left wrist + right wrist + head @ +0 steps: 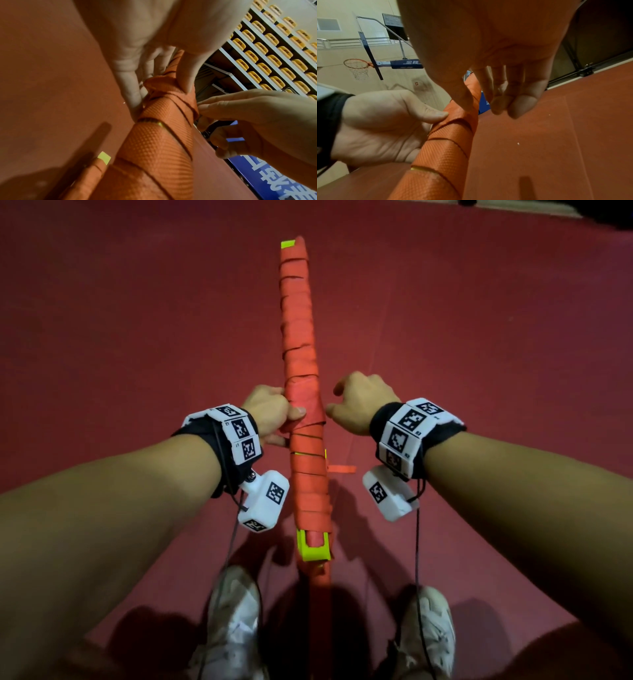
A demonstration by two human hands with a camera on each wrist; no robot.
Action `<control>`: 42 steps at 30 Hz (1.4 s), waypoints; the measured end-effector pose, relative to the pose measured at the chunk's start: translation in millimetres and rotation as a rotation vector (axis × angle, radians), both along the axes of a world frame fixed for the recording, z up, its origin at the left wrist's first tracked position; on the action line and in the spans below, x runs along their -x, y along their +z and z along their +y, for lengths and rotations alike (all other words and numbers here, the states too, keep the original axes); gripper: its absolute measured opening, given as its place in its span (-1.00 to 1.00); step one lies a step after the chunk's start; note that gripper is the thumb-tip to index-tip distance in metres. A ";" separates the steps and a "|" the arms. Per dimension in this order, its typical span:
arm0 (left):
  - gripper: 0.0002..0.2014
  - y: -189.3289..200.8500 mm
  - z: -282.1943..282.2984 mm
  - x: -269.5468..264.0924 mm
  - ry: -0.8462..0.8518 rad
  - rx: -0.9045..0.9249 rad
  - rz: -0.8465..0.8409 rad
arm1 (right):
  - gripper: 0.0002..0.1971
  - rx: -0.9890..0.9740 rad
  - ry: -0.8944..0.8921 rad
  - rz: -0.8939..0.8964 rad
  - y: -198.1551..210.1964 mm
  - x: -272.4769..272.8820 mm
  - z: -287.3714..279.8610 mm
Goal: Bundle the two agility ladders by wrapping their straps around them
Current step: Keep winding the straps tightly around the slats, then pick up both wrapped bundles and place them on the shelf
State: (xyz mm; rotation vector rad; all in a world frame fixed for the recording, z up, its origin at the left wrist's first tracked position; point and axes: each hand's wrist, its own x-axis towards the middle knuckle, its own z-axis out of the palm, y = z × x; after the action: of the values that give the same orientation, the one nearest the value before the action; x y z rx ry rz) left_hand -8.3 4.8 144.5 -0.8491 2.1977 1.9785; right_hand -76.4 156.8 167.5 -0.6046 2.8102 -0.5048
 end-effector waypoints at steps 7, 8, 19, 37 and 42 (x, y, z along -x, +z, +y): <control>-0.72 -58.3 -5.9 -32.3 0.018 -0.051 -0.104 | -0.53 -0.039 -0.049 -0.096 -52.8 -8.9 -6.2; -0.72 -66.0 -7.6 -36.9 0.021 -0.060 -0.121 | -0.54 -0.045 -0.058 -0.111 -61.9 -10.4 -7.9; -0.64 -143.9 -21.5 -64.9 0.085 -0.134 -0.298 | -0.50 -0.103 -0.157 -0.295 -157.0 -28.4 -21.4; -0.60 -223.7 -30.2 -64.3 0.016 -0.119 -0.494 | -0.10 -0.150 -0.232 -0.527 -242.3 -46.3 -32.0; -0.60 -246.4 -27.2 -64.2 0.009 -0.116 -0.456 | 0.12 -0.255 -0.176 -0.583 -257.7 -47.2 -31.6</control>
State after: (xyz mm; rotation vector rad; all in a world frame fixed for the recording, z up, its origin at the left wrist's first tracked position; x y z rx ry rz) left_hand 55.9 -22.5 -101.8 -1.1554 1.8072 1.6828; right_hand -29.2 125.2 -90.2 -0.1241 2.3201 -0.2823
